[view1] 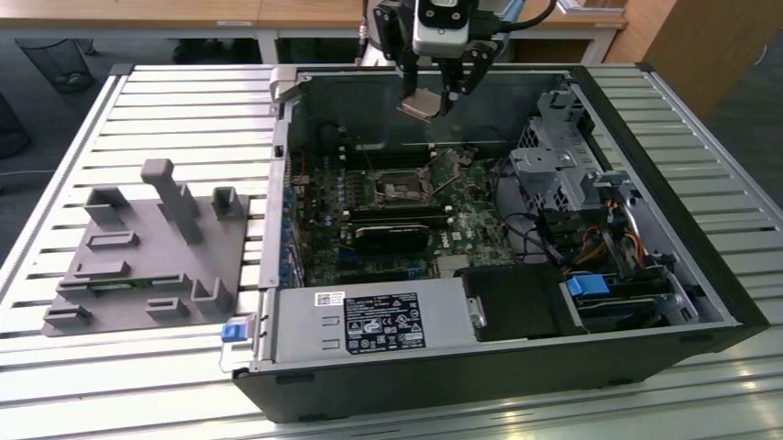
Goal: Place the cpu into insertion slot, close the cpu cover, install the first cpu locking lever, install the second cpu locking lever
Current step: 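Place the cpu into insertion slot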
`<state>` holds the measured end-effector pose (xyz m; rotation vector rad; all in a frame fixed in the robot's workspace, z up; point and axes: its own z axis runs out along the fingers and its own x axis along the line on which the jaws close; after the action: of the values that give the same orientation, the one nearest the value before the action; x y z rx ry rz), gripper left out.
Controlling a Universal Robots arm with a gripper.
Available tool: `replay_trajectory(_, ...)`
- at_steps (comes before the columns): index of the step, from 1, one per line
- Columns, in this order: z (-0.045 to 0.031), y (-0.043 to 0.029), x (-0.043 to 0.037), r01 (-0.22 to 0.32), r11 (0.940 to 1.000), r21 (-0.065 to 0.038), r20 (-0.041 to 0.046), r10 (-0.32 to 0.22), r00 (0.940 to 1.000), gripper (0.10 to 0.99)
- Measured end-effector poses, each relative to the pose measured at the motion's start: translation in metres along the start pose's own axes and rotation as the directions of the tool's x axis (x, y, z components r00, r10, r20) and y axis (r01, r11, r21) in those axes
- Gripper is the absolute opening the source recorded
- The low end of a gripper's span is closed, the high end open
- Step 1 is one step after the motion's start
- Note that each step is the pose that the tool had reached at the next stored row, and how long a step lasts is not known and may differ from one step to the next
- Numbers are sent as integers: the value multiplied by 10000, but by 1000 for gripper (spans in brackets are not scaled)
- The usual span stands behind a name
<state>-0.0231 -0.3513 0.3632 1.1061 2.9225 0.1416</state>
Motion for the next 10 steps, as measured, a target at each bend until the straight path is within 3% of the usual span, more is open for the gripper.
replay_trajectory(10,1,0,0,-316,9995,-7,28,316,9995,545)
